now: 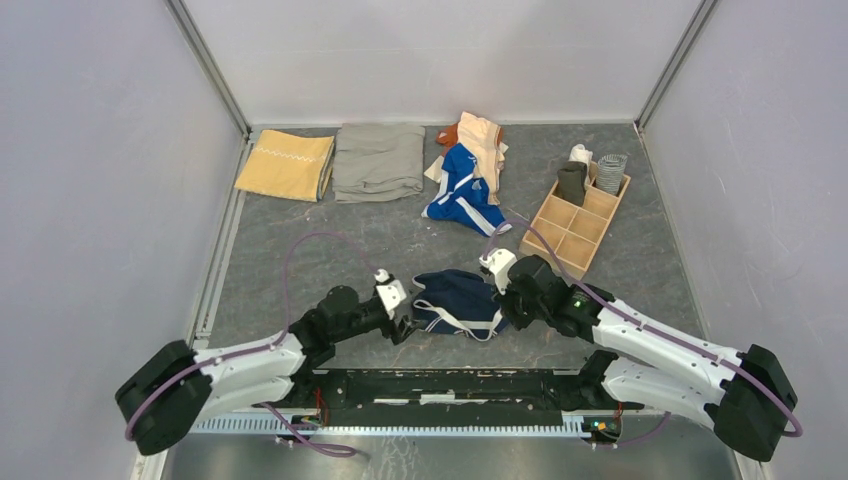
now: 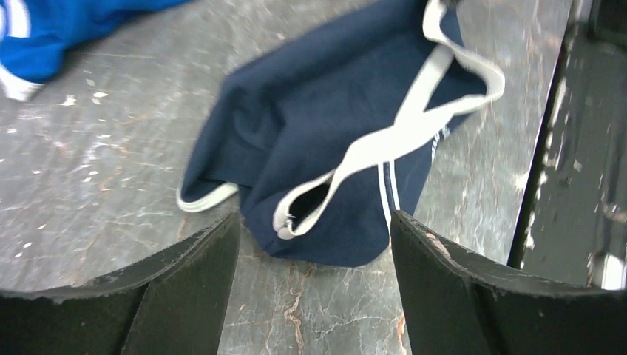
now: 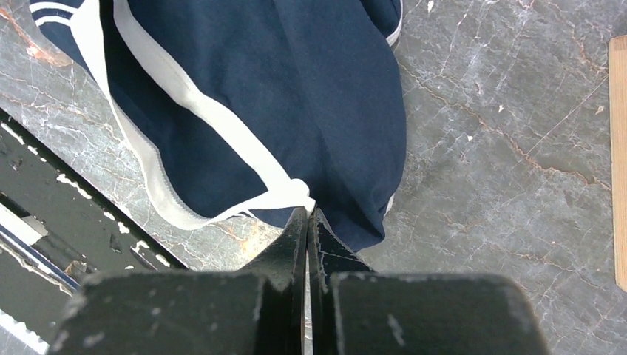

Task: Roll the underwear
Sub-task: Flatten out the underwear at the center of the board.

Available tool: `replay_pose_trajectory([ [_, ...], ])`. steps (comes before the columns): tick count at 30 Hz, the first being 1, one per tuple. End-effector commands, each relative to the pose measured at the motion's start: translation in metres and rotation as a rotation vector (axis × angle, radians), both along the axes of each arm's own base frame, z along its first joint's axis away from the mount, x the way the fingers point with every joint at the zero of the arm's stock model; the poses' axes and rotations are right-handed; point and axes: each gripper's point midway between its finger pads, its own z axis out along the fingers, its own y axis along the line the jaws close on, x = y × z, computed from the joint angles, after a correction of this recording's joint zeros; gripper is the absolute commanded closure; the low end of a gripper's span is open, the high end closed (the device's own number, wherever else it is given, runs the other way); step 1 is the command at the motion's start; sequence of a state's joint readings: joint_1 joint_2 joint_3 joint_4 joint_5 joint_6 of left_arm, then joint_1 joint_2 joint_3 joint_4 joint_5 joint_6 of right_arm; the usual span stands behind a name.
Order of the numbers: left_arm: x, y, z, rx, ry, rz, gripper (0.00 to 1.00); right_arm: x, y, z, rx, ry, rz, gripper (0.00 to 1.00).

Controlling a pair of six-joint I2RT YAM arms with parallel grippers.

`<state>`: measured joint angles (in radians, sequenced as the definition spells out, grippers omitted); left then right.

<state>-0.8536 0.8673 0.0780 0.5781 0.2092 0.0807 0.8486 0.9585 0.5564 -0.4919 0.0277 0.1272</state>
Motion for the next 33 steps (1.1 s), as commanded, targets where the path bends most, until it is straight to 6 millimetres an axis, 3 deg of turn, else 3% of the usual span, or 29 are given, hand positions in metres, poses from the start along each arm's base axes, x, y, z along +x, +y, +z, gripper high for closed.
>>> replay_pose_trajectory([
  [1, -0.003, -0.026, 0.002, 0.112, -0.114, -0.201, 0.21, 0.002, 0.008, 0.015, 0.024, -0.015, 0.035, 1.0],
  [6, -0.006, -0.034, -0.014, 0.208, -0.058, -0.272, 0.26, 0.002, 0.006, 0.014, 0.015, -0.019, 0.037, 1.0],
  [12, 0.0, -0.033, 0.003, 0.195, -0.114, -0.241, 0.39, 0.002, 0.007, 0.011, 0.013, -0.013, 0.043, 1.0],
  [17, -0.006, -0.032, 0.012, 0.256, -0.102, -0.296, 0.37, 0.001, 0.006, 0.01, 0.013, -0.014, 0.042, 1.0],
  [27, 0.002, -0.014, -0.003, 0.523, 0.007, -0.309, 0.37, -0.004, 0.01, 0.007, 0.032, 0.01, 0.063, 1.0],
  [33, 0.003, -0.008, 0.005, 0.532, -0.033, -0.304, 0.37, -0.005, 0.011, 0.006, 0.037, 0.015, 0.067, 1.0],
])
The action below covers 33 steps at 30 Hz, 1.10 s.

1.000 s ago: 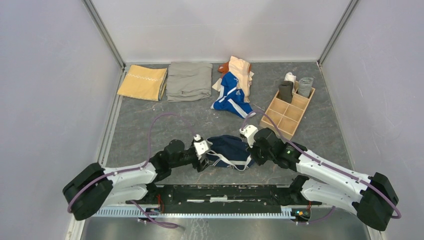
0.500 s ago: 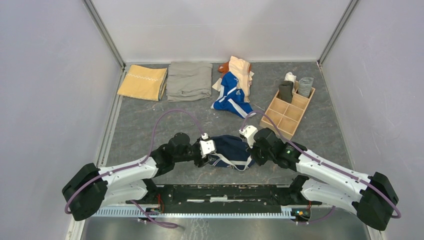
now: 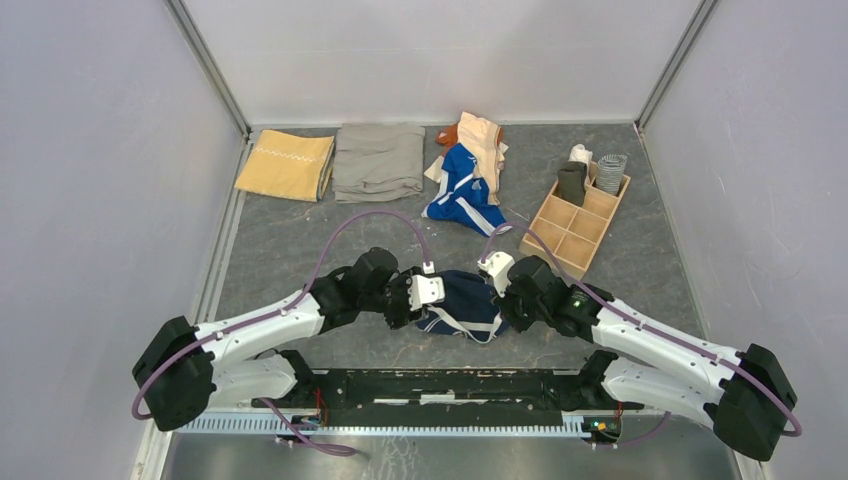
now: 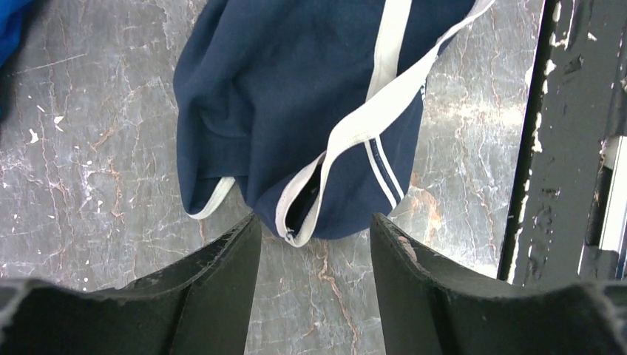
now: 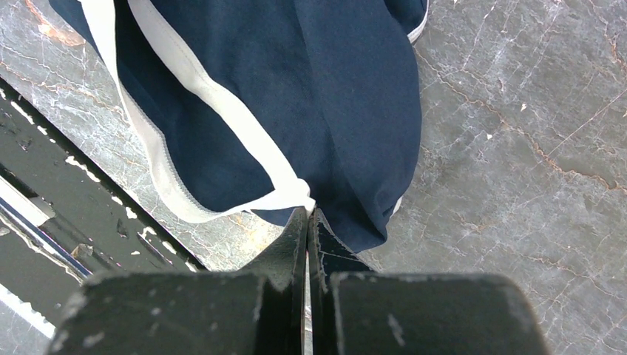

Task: Roll the underwear
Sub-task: Flatten out the underwear at the center of the board.

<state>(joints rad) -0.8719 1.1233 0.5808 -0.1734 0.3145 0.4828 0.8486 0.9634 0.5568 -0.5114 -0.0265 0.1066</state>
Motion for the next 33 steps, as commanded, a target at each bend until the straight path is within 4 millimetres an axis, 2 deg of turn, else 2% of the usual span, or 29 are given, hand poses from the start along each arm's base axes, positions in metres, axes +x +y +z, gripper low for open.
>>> replay_pose_trajectory([
  [1, 0.003, 0.007, 0.007, 0.036, -0.056, -0.031, 0.38, 0.004, 0.008, 0.009, 0.034, -0.023, 0.017, 1.0],
  [8, 0.011, 0.014, -0.013, 0.13, -0.059, -0.019, 0.4, 0.004, 0.008, 0.008, 0.037, -0.024, 0.015, 1.0],
  [17, 0.02, 0.009, -0.007, 0.108, -0.131, -0.037, 0.51, 0.005, 0.009, 0.007, 0.039, -0.023, 0.016, 1.0],
  [20, 0.018, 0.005, -0.008, 0.09, -0.132, -0.055, 0.52, 0.005, 0.01, 0.007, 0.038, -0.019, 0.017, 1.0],
  [29, 0.019, 0.004, -0.019, 0.109, -0.114, -0.077, 0.58, 0.004, 0.009, 0.006, 0.037, -0.017, 0.016, 1.0],
  [33, 0.017, 0.005, -0.027, 0.144, -0.078, -0.091, 0.66, 0.004, 0.009, 0.007, 0.041, -0.021, 0.016, 1.0],
])
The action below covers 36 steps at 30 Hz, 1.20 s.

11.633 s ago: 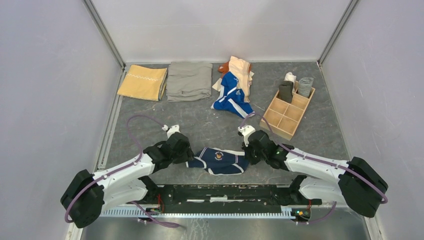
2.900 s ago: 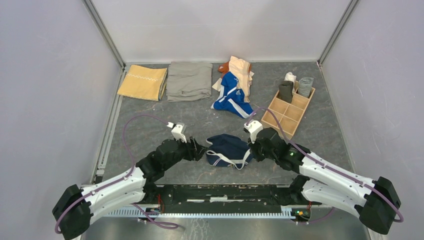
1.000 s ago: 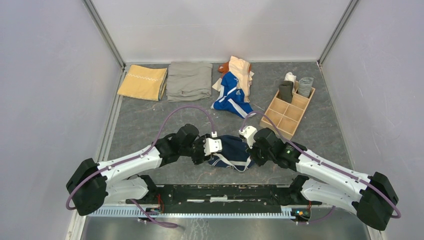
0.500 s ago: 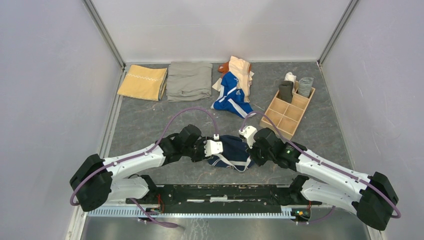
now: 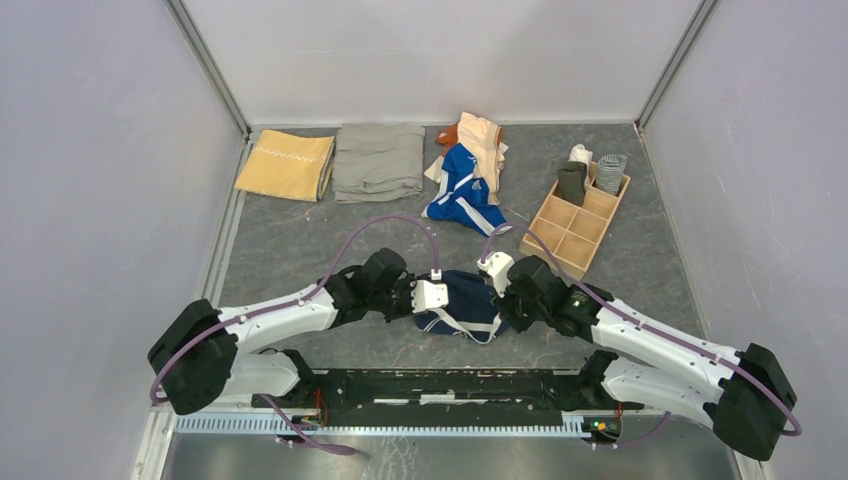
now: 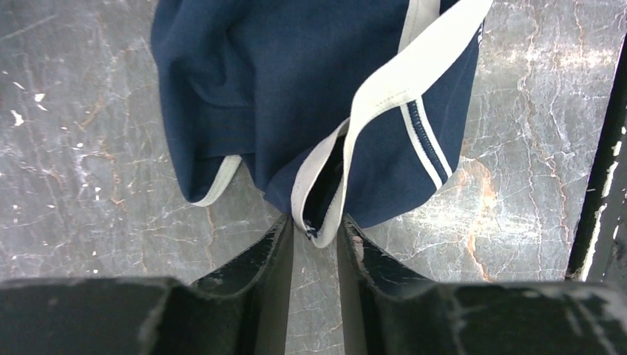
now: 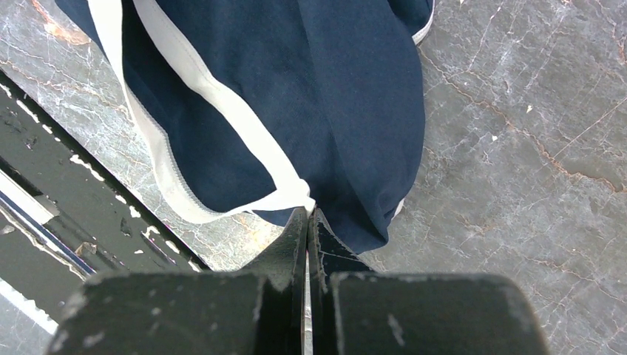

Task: Roll the underwear
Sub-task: Flatten out the underwear at the center of the board.

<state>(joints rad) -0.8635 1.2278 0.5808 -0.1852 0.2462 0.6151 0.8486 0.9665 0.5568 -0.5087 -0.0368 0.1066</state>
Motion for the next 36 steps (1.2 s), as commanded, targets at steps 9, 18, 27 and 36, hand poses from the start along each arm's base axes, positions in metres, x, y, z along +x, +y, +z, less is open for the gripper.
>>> replay_pose_trajectory([
  [9, 0.006, -0.022, 0.014, 0.01, 0.025, -0.112, 0.98, 0.018, 0.002, 0.022, 0.063, -0.115, -0.056, 1.0],
  [18, 0.017, -0.05, 0.094, -0.288, -0.011, 0.029, 0.98, 0.036, -0.013, 0.066, 0.146, -0.279, -0.194, 1.0],
  [27, 0.046, -0.003, 0.151, -0.47, 0.014, 0.676, 0.98, 0.048, -0.051, 0.132, 0.246, -0.488, -0.389, 1.0],
  [36, 0.046, 0.046, 0.192, -0.459, -0.012, 0.933, 0.98, 0.036, -0.082, 0.195, 0.38, -0.598, -0.477, 1.0],
])
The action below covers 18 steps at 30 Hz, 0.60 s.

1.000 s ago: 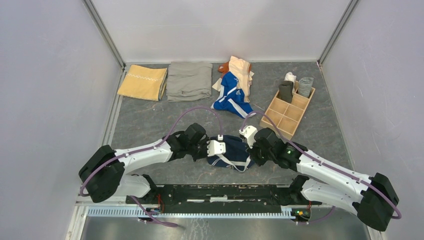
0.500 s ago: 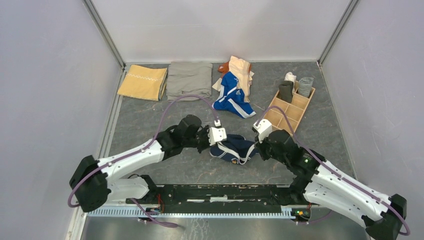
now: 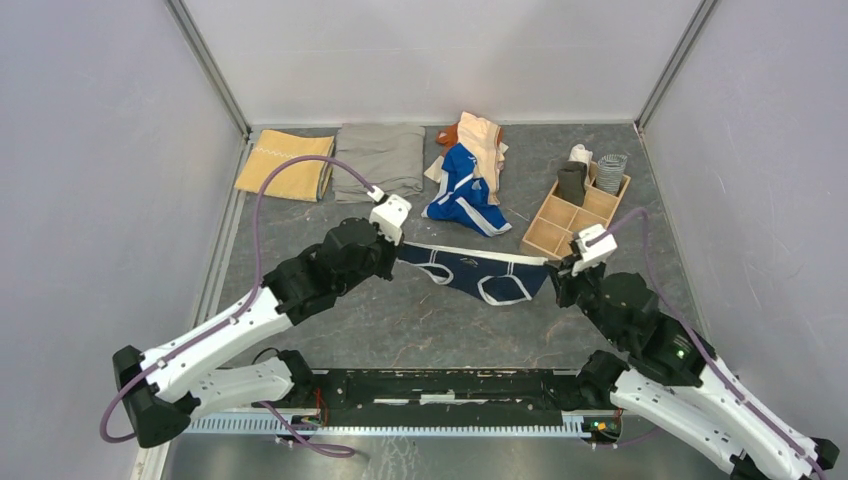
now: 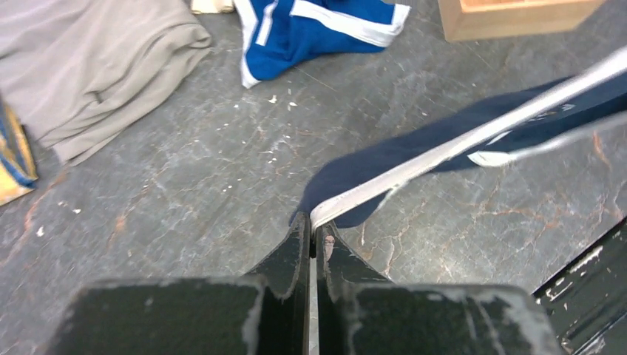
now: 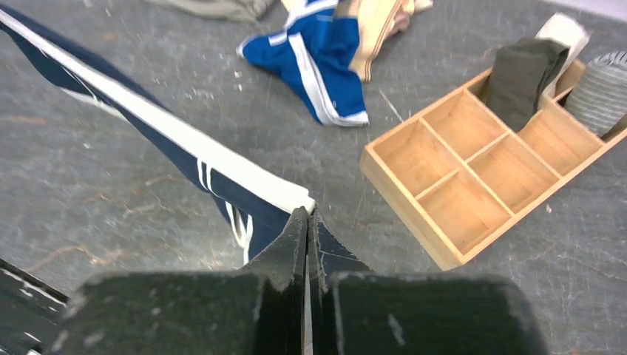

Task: Roll the underwear
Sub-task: Flatten out the underwear at the center of the board.

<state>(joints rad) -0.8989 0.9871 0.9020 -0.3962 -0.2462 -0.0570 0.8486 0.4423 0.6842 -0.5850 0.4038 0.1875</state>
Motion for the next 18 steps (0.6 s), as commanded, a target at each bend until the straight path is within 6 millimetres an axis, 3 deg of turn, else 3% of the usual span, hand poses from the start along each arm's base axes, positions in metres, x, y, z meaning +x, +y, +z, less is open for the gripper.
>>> replay_pose_trajectory([
  [1, -0.003, 0.031, 0.026, -0.059, 0.023, 0.182, 0.98, -0.006, -0.02, 0.042, 0.096, -0.09, -0.059, 1.0],
  [5, -0.013, 0.042, 0.035, -0.078, 0.032, 0.19, 0.98, -0.014, -0.014, 0.049, 0.112, -0.09, 0.0, 1.0],
  [10, -0.033, 0.043, 0.032, -0.058, 0.105, 0.121, 0.98, -0.035, 0.028, 0.039, 0.112, 0.01, 0.248, 1.0],
  [14, -0.055, 0.045, 0.03, -0.003, 0.219, 0.066, 0.98, -0.063, 0.059, 0.022, 0.092, 0.17, 0.462, 1.0],
  [18, -0.067, 0.053, 0.026, 0.042, 0.294, 0.066, 0.98, -0.069, 0.064, -0.002, 0.088, 0.275, 0.464, 1.0],
])
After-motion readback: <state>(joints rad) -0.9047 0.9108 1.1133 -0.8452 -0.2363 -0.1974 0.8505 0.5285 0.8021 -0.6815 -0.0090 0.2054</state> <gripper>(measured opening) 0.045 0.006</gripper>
